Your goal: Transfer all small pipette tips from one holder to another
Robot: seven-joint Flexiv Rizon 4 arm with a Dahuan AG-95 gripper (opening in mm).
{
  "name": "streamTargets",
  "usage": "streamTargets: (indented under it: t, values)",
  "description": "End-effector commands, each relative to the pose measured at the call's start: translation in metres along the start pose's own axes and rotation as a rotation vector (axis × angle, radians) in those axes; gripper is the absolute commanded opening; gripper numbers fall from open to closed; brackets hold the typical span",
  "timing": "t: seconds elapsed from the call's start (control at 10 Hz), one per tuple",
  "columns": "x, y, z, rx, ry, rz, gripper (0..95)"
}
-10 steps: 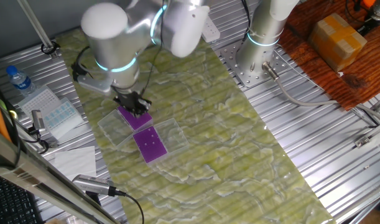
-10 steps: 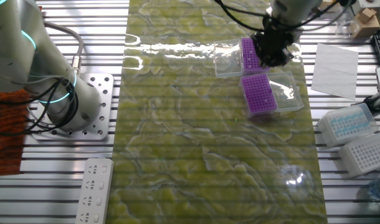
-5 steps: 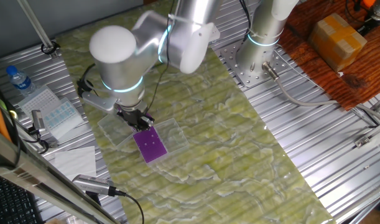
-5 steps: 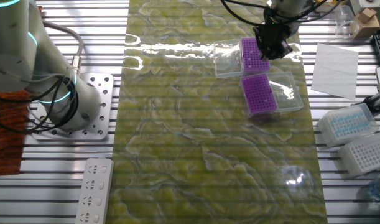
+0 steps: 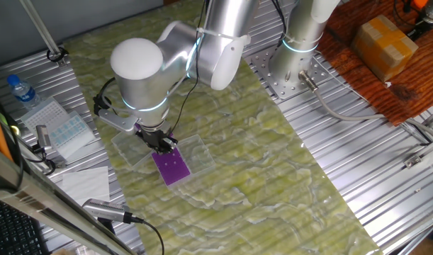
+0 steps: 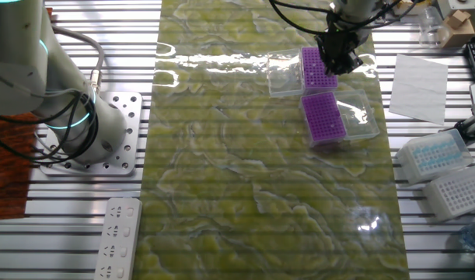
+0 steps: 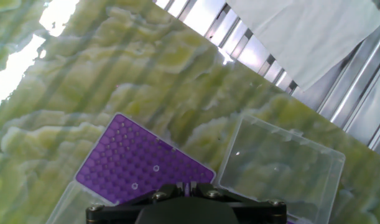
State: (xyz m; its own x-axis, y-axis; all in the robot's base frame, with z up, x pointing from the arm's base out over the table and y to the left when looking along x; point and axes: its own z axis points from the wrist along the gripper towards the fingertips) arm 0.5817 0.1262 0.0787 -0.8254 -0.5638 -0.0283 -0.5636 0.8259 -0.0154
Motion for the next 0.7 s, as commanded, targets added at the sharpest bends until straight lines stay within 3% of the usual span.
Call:
streamTargets:
  t: [0.1, 0.7]
  values:
    - [-0.0005, -0.0007, 0.0004, 0.001, 0.001, -0.001, 0.0]
    - [-0.0002, -0.0009, 0.0027, 0.001, 0.002, -0.007, 0.0]
